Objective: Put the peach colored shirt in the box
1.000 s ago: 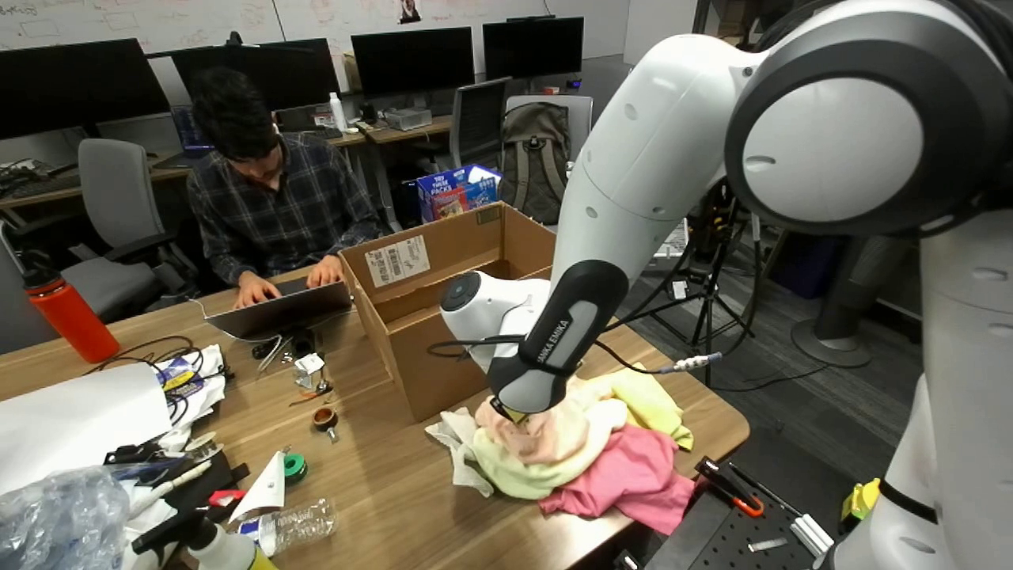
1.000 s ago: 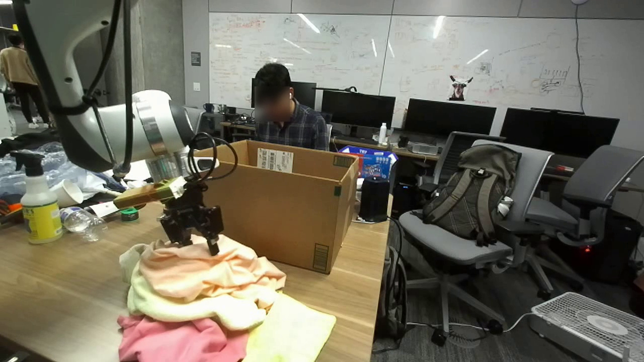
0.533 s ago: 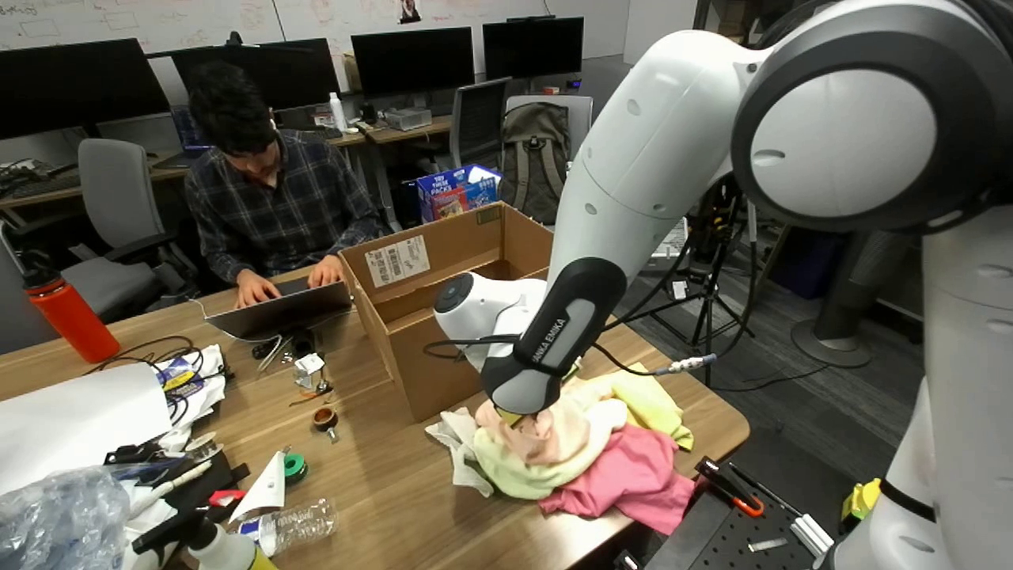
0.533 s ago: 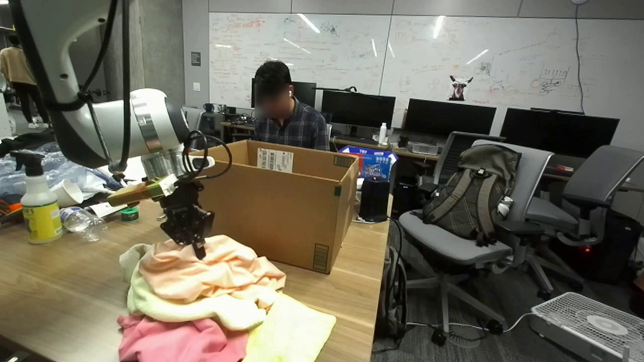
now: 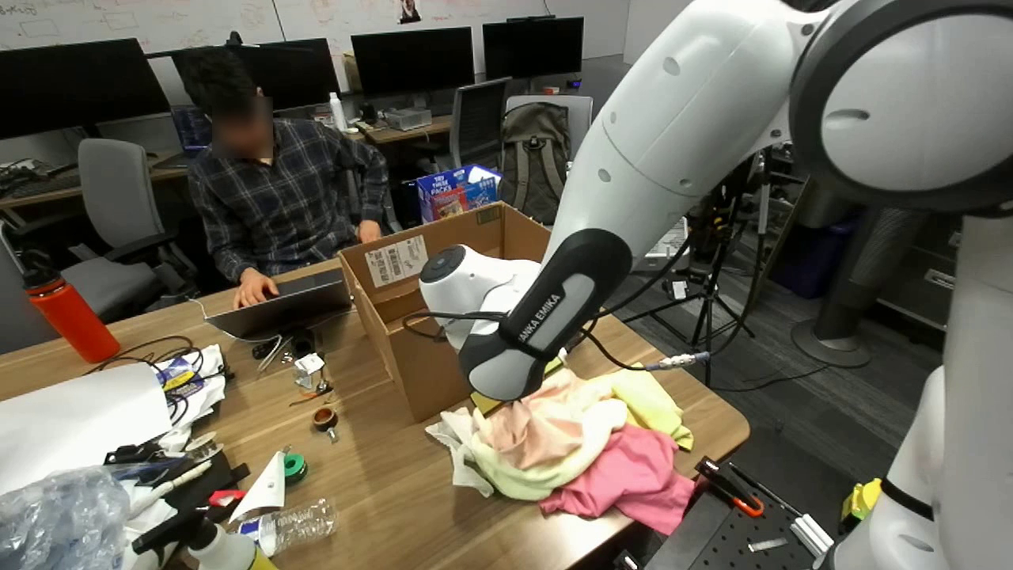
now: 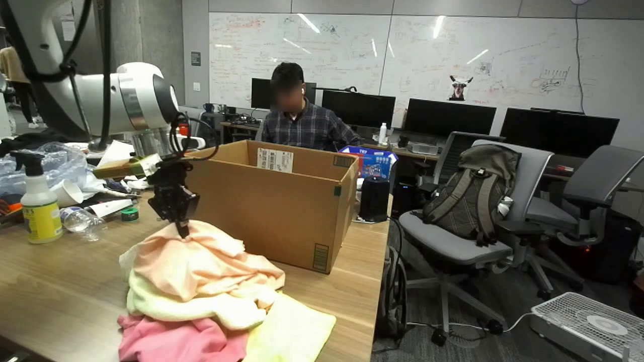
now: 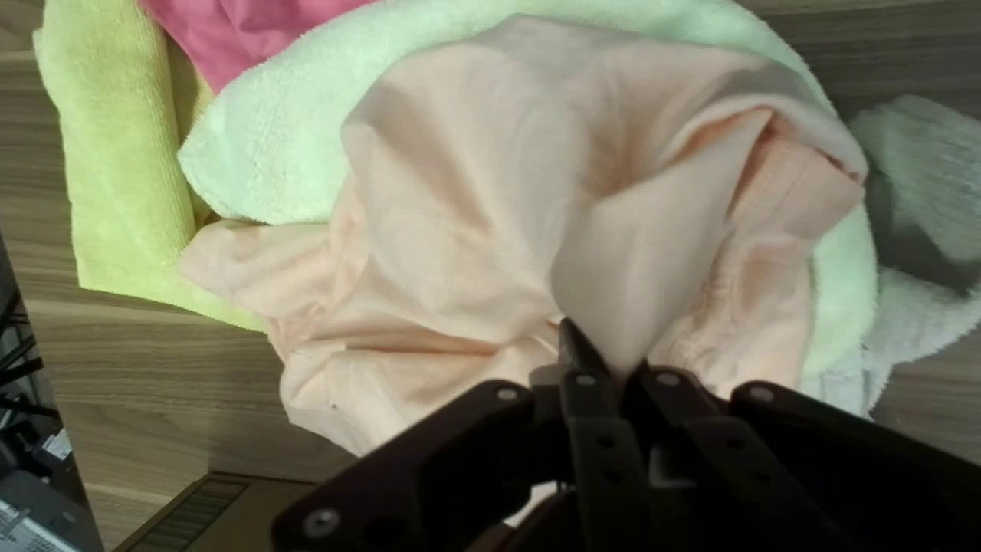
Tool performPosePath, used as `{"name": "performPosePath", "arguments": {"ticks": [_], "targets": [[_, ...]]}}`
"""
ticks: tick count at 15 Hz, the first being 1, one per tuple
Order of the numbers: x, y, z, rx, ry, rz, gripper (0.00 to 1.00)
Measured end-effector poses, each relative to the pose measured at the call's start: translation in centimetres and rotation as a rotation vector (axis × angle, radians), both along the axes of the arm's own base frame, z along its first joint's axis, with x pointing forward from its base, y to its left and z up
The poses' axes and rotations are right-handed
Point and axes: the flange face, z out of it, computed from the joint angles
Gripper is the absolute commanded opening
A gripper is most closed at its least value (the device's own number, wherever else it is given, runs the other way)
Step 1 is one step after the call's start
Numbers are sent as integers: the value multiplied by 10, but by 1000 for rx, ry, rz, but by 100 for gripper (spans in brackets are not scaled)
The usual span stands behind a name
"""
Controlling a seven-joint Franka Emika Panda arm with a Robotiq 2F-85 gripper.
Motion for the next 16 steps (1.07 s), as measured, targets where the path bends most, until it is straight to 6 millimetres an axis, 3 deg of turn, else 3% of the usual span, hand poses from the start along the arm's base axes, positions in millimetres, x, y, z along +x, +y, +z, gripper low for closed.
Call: {"name": "performPosePath", "arguments": {"ticks": [9, 16], "targets": [[1, 49, 129, 180, -211, -68, 2], [10, 80, 195, 265, -365, -158, 2]]}}
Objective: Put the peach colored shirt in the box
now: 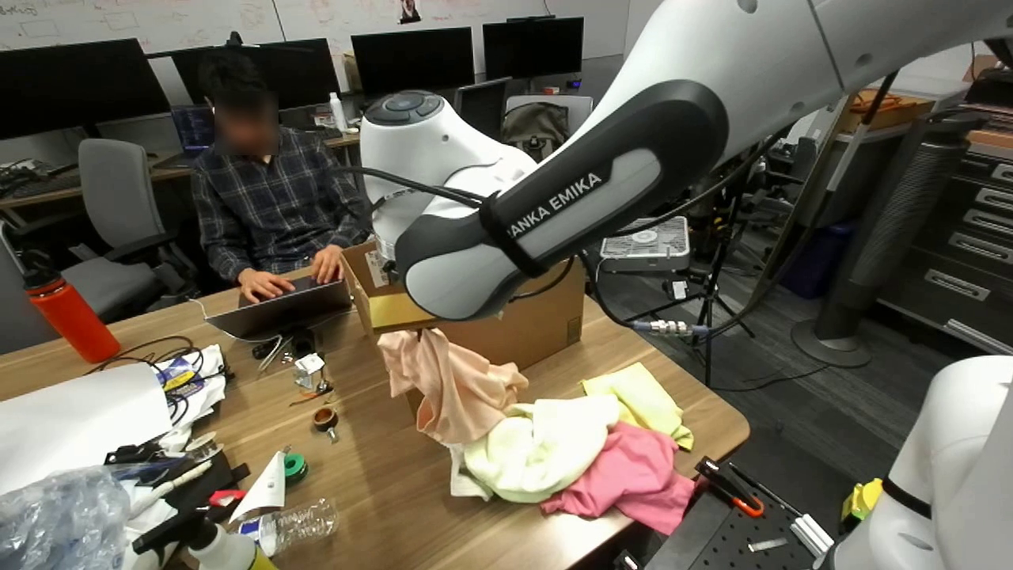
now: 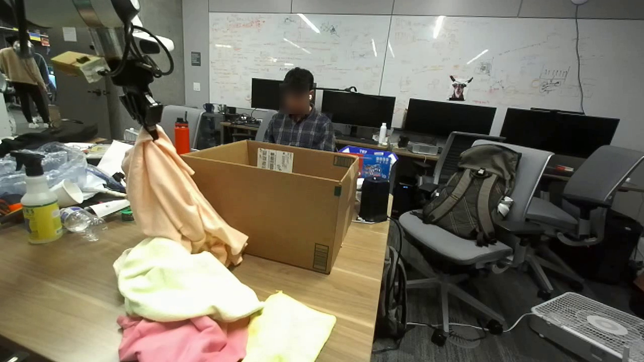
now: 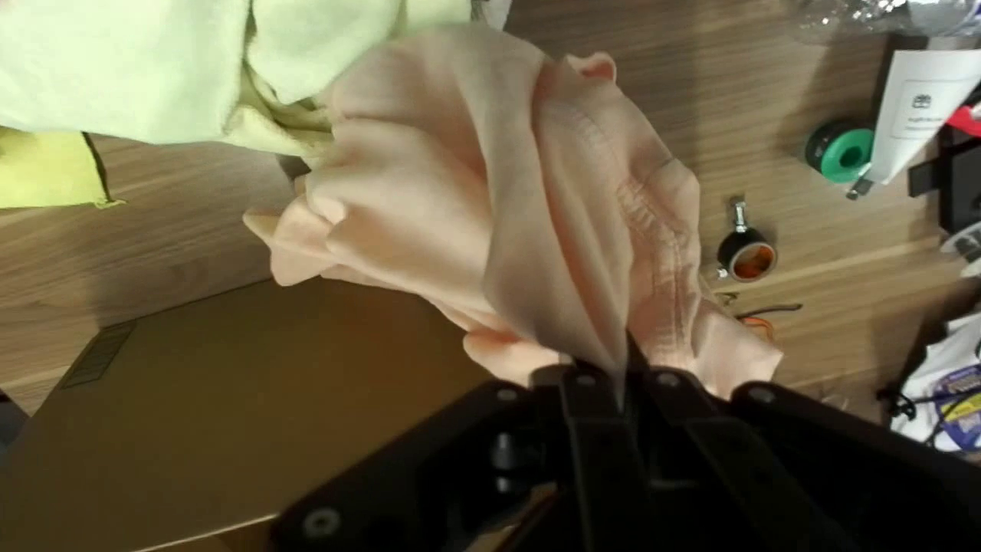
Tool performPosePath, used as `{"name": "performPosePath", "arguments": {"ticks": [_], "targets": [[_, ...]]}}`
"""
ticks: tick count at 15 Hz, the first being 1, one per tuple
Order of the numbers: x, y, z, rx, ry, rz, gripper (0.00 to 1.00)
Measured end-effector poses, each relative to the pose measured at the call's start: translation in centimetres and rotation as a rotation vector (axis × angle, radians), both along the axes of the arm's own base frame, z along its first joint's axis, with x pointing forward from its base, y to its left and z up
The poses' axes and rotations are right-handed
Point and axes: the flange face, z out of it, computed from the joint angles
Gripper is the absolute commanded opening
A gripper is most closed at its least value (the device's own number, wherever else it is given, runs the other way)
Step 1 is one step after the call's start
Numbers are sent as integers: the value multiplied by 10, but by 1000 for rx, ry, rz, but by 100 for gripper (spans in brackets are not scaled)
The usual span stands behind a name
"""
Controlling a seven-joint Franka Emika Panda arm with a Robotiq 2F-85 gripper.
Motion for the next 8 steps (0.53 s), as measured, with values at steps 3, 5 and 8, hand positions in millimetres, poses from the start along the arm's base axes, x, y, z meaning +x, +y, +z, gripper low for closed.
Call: {"name": "performPosePath", "arguments": {"ticks": [3, 5, 8], "targets": [[3, 14, 29, 42, -57, -39, 2], [6, 22, 52, 77, -99, -70, 2], [12, 31, 90, 134, -164, -125, 2]]}}
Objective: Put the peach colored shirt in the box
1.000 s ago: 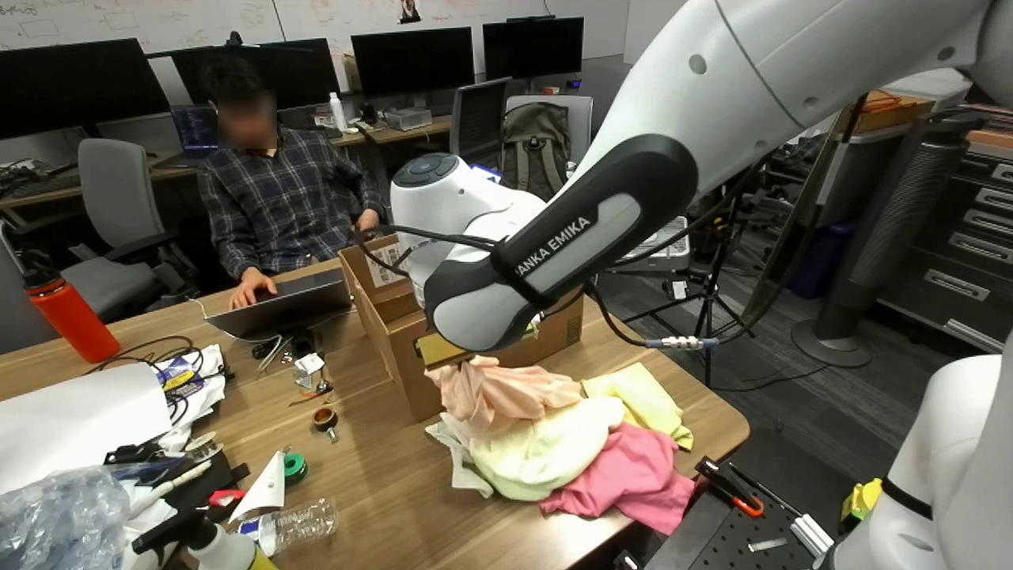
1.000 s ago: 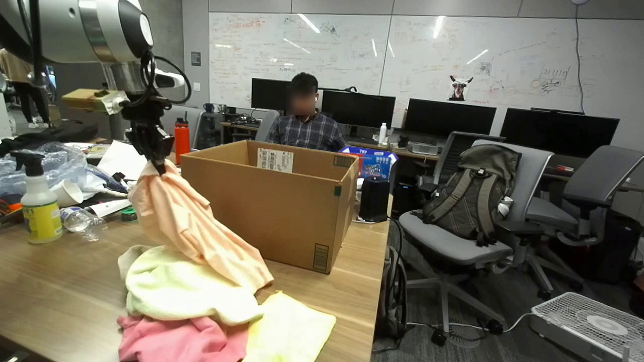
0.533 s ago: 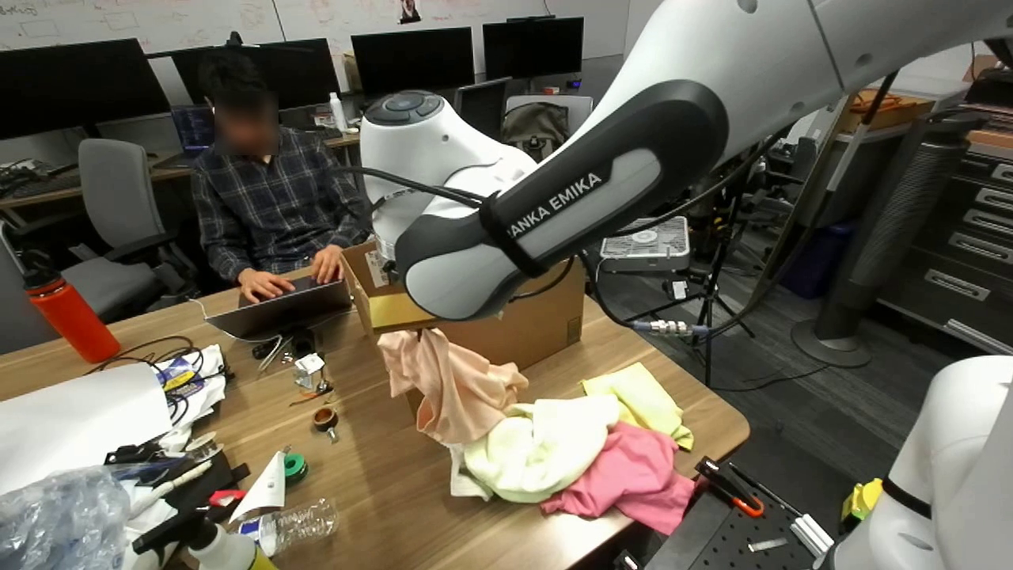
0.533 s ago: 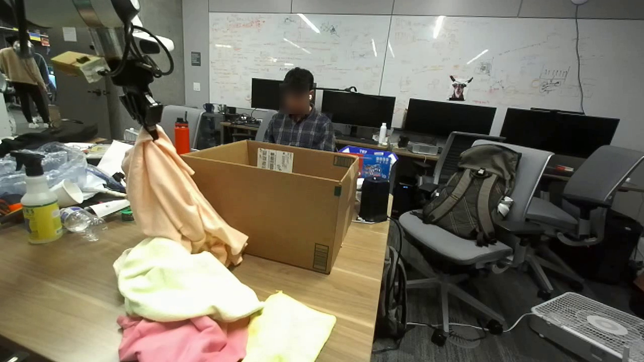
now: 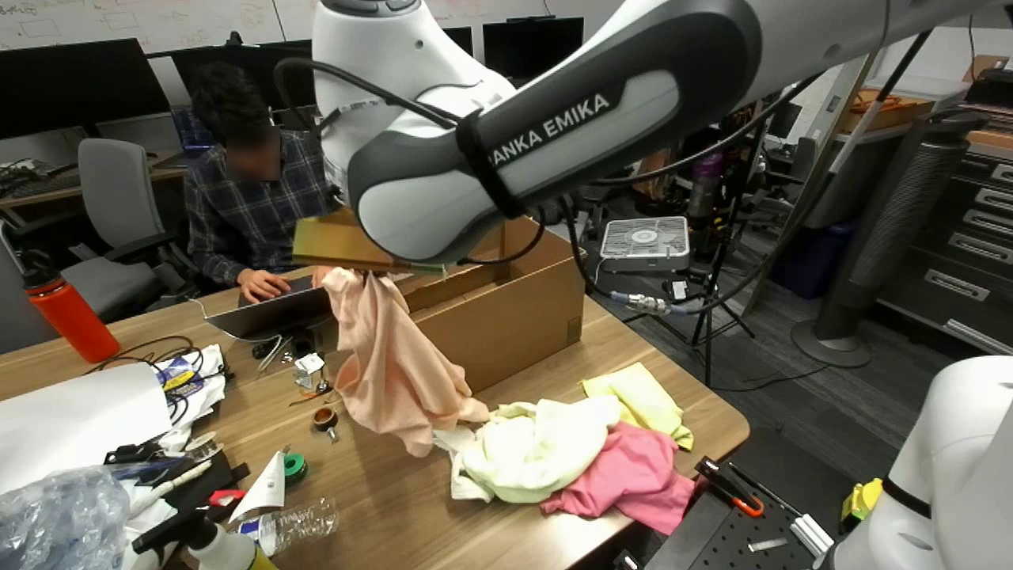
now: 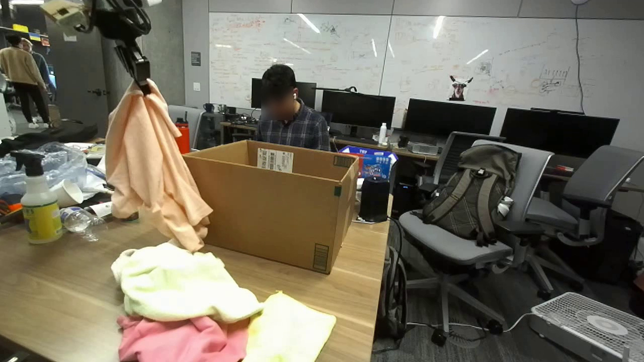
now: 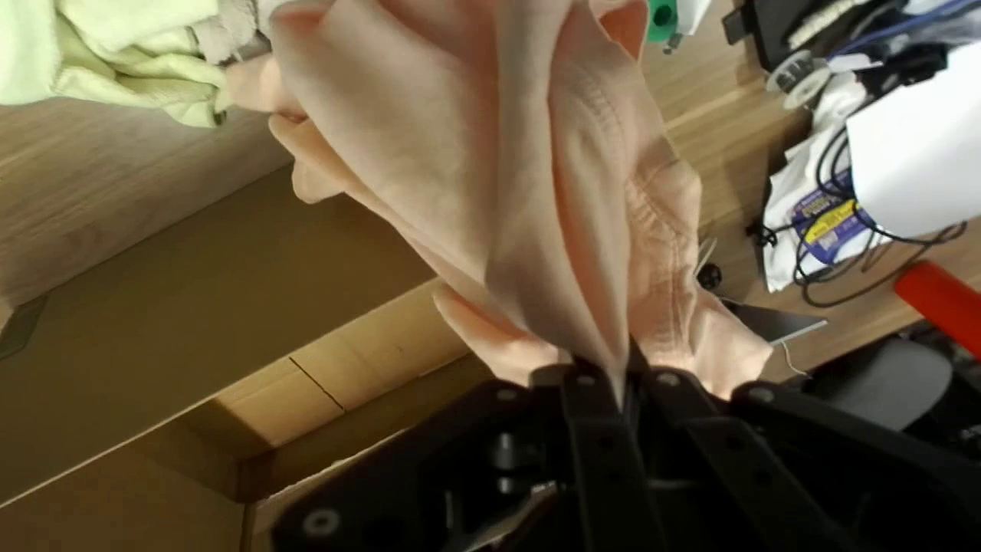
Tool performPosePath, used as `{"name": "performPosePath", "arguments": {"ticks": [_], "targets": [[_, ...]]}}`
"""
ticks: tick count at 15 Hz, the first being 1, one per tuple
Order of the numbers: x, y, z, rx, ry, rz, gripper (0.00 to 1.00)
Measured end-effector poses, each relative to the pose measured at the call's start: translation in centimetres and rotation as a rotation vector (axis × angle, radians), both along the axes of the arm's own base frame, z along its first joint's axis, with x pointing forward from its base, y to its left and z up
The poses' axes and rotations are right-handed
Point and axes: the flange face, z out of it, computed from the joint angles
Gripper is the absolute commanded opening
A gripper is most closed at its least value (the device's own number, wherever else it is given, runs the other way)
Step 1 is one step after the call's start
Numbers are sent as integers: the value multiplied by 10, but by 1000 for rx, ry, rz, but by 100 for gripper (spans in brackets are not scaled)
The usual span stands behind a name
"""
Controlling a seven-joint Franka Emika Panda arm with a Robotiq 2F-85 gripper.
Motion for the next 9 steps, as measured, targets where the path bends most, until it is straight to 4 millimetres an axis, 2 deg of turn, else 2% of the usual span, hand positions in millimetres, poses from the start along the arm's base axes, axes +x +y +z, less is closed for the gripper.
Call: {"name": "performPosePath", "arguments": {"ticks": [3, 9], "targets": [[5, 3, 30, 47, -47, -48, 2], [13, 5, 69, 121, -104, -127, 2]]}}
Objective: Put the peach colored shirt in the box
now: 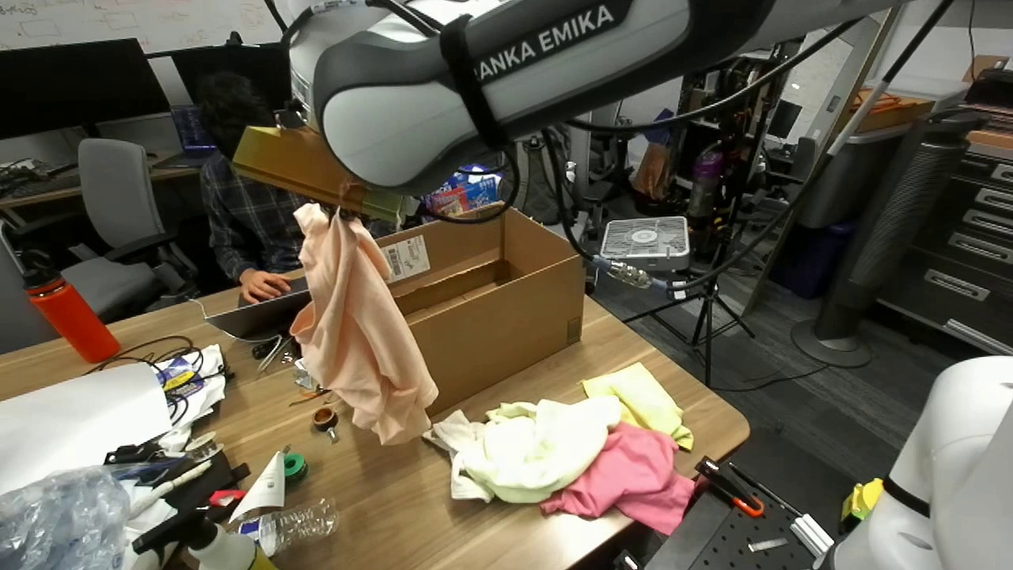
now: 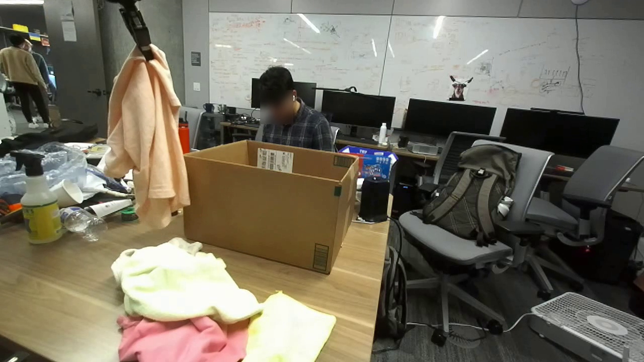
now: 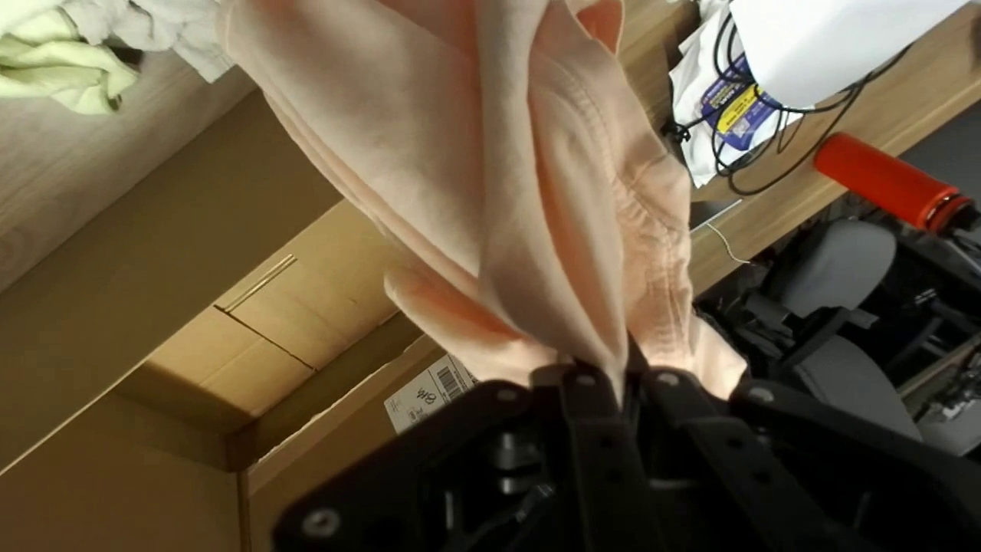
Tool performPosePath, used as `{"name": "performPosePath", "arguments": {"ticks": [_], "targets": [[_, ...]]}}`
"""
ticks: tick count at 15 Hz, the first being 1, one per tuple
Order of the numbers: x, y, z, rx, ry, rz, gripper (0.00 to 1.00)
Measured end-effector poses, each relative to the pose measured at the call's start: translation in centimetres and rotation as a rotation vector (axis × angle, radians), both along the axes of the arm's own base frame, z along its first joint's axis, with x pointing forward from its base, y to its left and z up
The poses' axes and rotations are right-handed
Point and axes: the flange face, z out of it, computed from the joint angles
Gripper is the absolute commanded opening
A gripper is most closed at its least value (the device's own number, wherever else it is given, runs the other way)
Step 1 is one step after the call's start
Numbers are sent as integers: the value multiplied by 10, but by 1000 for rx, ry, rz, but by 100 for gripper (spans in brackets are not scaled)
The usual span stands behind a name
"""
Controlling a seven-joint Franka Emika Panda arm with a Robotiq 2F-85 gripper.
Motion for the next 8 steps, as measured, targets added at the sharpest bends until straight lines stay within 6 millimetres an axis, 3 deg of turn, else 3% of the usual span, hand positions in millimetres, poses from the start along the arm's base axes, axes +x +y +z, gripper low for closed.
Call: {"name": "performPosePath", "arguments": {"ticks": [8], "targets": [[4, -4, 62, 90, -45, -109, 2]]}}
